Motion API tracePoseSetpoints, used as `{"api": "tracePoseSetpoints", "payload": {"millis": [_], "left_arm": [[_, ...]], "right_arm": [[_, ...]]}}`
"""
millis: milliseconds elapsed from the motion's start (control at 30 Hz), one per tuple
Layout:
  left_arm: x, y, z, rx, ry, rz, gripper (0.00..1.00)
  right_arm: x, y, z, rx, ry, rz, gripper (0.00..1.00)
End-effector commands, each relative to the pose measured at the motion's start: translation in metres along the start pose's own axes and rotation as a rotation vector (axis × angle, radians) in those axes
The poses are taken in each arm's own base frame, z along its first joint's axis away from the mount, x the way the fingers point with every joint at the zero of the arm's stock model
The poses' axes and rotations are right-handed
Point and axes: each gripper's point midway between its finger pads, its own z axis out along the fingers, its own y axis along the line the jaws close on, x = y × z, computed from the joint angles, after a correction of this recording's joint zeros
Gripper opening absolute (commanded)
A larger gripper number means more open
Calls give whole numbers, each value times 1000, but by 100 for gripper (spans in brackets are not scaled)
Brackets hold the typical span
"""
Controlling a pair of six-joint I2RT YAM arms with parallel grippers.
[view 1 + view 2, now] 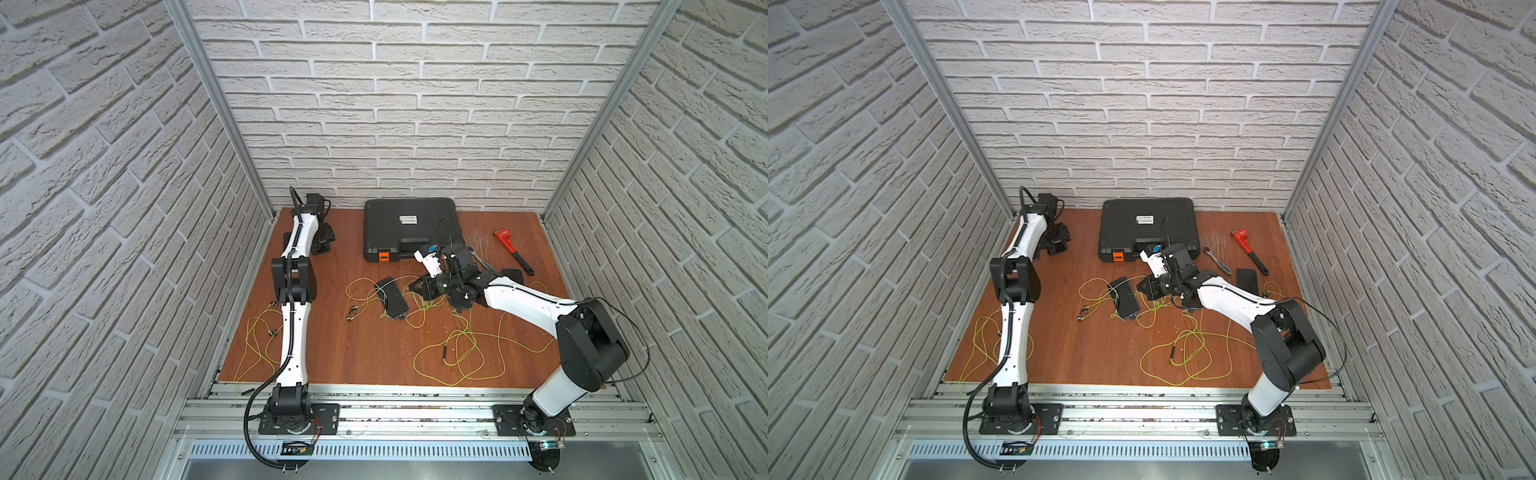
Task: Plug wired earphones into phones
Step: Move the phone to the center of the board, then pick up the phone at the center of the board.
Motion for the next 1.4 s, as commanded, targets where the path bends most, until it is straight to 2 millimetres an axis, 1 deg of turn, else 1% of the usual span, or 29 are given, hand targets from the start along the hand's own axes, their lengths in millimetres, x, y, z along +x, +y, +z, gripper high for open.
{"api": "tracePoseSetpoints", "payload": {"millis": [0,67,100,200,300,367,400,433,467,533,633,700,767,867,967,1100,1267,1367], "left_arm": [[69,-4,7,-55,233,102,65],[76,-5,-2,-64,248,115,63],[84,-5,-5,-65,269,118,62],[112,-3,-8,-65,338,130,60],[140,-1,-17,-85,393,145,57],[155,-5,-24,-97,397,175,57],[160,-10,-27,-88,397,188,59],[161,-12,-27,-82,397,194,63],[159,-11,-28,-86,392,195,66],[149,-7,-27,-106,384,196,77],[141,-6,-19,-104,391,199,83],[139,-3,-13,-113,409,201,83],[142,-3,-7,-115,426,205,83],[145,-7,-1,-103,441,214,80],[144,-11,-1,-96,439,226,79],[150,-16,-3,-117,463,269,78],[153,-18,-3,-117,474,268,70],[156,-22,-5,-91,485,250,68]], "right_arm": [[-11,5,-3,-16,-28,-43,5],[-11,4,-3,-9,-27,-45,5],[-11,3,-3,-6,-26,-45,5],[-12,2,-3,3,-25,-56,5],[-12,2,-4,7,-14,-59,5],[-11,2,-4,9,-12,-59,5],[-10,1,-4,11,-10,-58,5],[-11,2,-5,10,-12,-58,5],[-10,2,-5,10,-7,-57,5],[-9,2,-5,7,-6,-56,5],[-9,3,-8,14,-10,-57,5],[-9,2,-11,23,-16,-57,5],[-7,1,-13,33,-20,-55,5],[-6,0,-16,41,-20,-58,5],[-6,1,-17,45,-21,-60,5],[-10,4,-20,40,-31,-65,5],[-16,8,-26,37,-52,-72,5],[-17,8,-29,45,-51,-80,5]]}}
